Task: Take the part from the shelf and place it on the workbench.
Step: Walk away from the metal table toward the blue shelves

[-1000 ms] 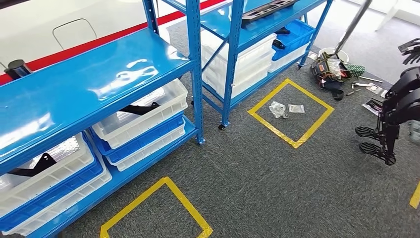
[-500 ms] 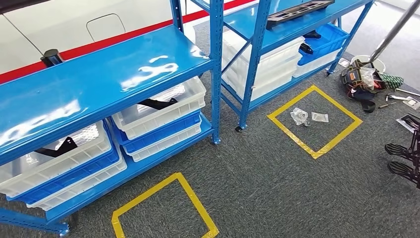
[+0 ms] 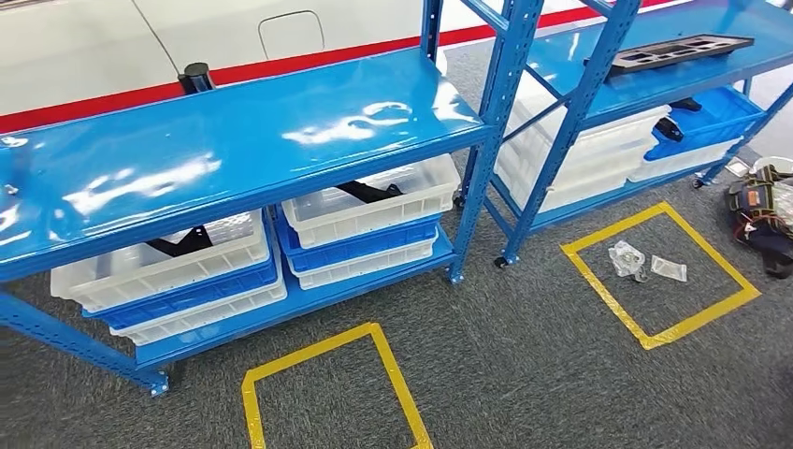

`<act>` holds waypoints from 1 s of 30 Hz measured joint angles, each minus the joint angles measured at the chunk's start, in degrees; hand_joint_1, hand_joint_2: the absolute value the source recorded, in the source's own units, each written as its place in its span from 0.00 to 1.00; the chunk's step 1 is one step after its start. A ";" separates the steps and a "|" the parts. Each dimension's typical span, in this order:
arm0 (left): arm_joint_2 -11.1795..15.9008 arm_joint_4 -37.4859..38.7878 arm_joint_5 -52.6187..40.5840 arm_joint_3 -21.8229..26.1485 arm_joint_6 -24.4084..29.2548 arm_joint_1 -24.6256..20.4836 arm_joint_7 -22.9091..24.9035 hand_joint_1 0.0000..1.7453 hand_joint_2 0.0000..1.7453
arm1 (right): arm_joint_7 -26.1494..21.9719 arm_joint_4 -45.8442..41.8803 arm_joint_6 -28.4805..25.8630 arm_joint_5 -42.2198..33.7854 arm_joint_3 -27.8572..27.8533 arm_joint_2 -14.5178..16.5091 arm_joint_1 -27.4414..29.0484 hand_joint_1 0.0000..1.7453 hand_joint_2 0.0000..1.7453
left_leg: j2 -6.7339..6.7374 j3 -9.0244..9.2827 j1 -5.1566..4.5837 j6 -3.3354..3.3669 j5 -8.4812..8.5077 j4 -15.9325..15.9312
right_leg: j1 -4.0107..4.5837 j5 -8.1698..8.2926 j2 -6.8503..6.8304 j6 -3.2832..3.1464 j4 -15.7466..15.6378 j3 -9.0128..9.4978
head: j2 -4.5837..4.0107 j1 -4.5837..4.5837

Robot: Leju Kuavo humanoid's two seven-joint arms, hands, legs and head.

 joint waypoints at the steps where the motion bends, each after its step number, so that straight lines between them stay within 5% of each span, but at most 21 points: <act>1: 0.02 0.00 0.02 0.01 0.04 0.00 0.00 0.00 0.00 | -0.02 0.00 0.08 0.04 0.01 -0.01 -0.13 0.00 0.00 | -0.73 -0.06 -0.05 -0.30 -0.13 0.23 | -0.12 1.55 0.98 0.30 -3.85 1.62 | 0.00 0.09; 3: 0.08 0.00 0.03 0.02 0.09 0.01 -0.07 0.00 0.00 | -0.04 0.00 0.16 0.05 0.03 0.04 -0.31 0.00 0.00 | -1.69 -0.31 -0.20 -0.95 -0.26 0.51 | -0.15 2.73 2.19 -0.31 -7.36 3.18 | 0.00 0.16; 5: 0.14 0.00 0.03 0.02 0.08 0.07 -0.19 0.00 0.00 | -0.05 0.00 0.19 -0.04 0.03 0.11 -0.34 0.00 0.00 | -2.33 -0.52 -0.15 -1.47 -0.14 0.41 | -0.03 2.86 1.41 -1.39 -7.37 3.37 | 0.00 0.12; 8: 0.21 0.00 0.03 0.02 0.07 0.18 -0.32 0.00 0.00 | -0.11 -0.02 0.19 -0.16 0.02 0.13 -0.43 0.00 0.00 | 1.03 -2.21 -0.08 -2.18 -2.35 3.88 | -0.24 3.14 -0.25 -2.74 -7.60 3.53 | 0.00 -0.26; 10: 0.21 0.00 0.03 0.01 0.06 0.09 -0.38 0.00 0.00 | -0.15 -0.01 0.19 -0.17 0.02 0.12 -0.27 0.00 0.00 | 3.58 -5.77 -0.03 -2.55 -6.14 11.19 | -0.03 3.00 -1.72 -3.32 -7.62 3.51 | 0.00 -0.63; 12: 0.22 0.00 0.03 0.01 0.06 0.16 -0.41 0.00 0.00 | -0.16 0.00 0.19 -0.22 0.02 0.13 -0.10 0.00 0.00 | 4.09 -8.48 0.15 -2.76 -7.86 16.48 | 0.15 2.86 -3.29 -3.50 -7.61 3.49 | 0.00 -0.66; 14: 0.26 0.00 0.03 0.02 0.06 0.30 -0.42 0.00 0.00 | -0.16 0.00 0.19 -0.25 0.02 0.14 -0.16 0.00 0.00 | 4.58 -7.05 0.26 -2.70 -5.58 13.74 | 0.19 2.77 -4.59 -3.52 -7.60 3.61 | 0.00 -0.68; 16: 0.30 0.00 0.00 0.02 0.02 0.22 -0.44 0.00 0.00 | -0.18 0.00 0.19 -0.33 0.02 0.15 -0.27 0.00 0.00 | 6.74 -2.78 0.13 -2.34 -2.29 6.05 | 0.41 2.54 -5.71 -3.28 -7.58 3.88 | 0.00 -0.68; 18: 0.25 0.00 -0.15 0.01 -0.06 -0.02 -0.47 0.00 0.00 | -0.30 -0.01 0.19 -0.51 0.02 0.15 -0.27 0.00 0.00 | 8.29 -0.32 -0.22 -1.90 -1.16 1.52 | 0.75 2.20 -6.66 -2.69 -7.65 4.19 | 0.00 -0.54; 20: 0.23 0.00 -0.39 -0.01 -0.09 -0.13 -0.35 0.00 0.00 | -0.57 -0.01 0.19 -0.63 0.02 0.16 -0.29 0.00 0.00 | 7.46 -0.27 -0.54 -1.35 -1.20 0.91 | 0.87 2.02 -7.69 -2.06 -7.94 4.72 | 0.00 -0.43; 22: 0.23 0.00 -0.54 -0.01 -0.09 -0.08 -0.09 0.00 0.00 | -0.83 -0.02 0.19 -0.64 0.02 0.15 -0.34 0.00 0.00 | 6.23 -0.07 -0.31 -0.63 -0.79 0.38 | 0.76 1.39 -6.80 -1.54 -7.21 4.67 | 0.00 -0.43; 25: 0.12 0.00 -0.56 0.00 -0.11 -0.30 0.17 0.00 0.00 | -0.92 -0.01 0.20 -0.53 0.03 0.09 -0.03 0.00 0.00 | 4.23 0.07 0.00 0.17 -0.25 -0.02 | 0.68 -2.74 -2.25 -1.87 1.58 0.50 | 0.00 0.01; 27: 0.08 0.00 -0.38 0.01 -0.11 -0.27 0.23 0.00 0.00 | -0.86 0.00 0.21 -0.39 0.03 0.03 0.23 0.00 0.00 | 2.63 0.00 -0.09 0.29 -0.22 0.02 | 0.66 -4.59 -1.30 -1.83 7.88 -2.80 | 0.00 0.20; 28: 0.08 0.00 -0.26 0.02 -0.09 -0.17 0.24 0.00 0.00 | -0.83 0.00 0.21 -0.30 0.03 0.02 0.26 0.00 0.00 | 1.80 0.03 -0.09 0.29 -0.22 0.06 | 0.61 -4.14 -1.17 -1.45 8.10 -3.19 | 0.00 0.23; 30: 0.07 0.00 -0.04 0.04 -0.06 -0.04 0.24 0.00 0.00 | -0.79 0.00 0.21 -0.02 0.02 -0.03 0.18 0.00 0.00 | 0.36 0.17 -0.02 0.16 -0.26 0.15 | 0.35 -0.91 -0.73 -0.28 2.15 -0.91 | 0.00 0.28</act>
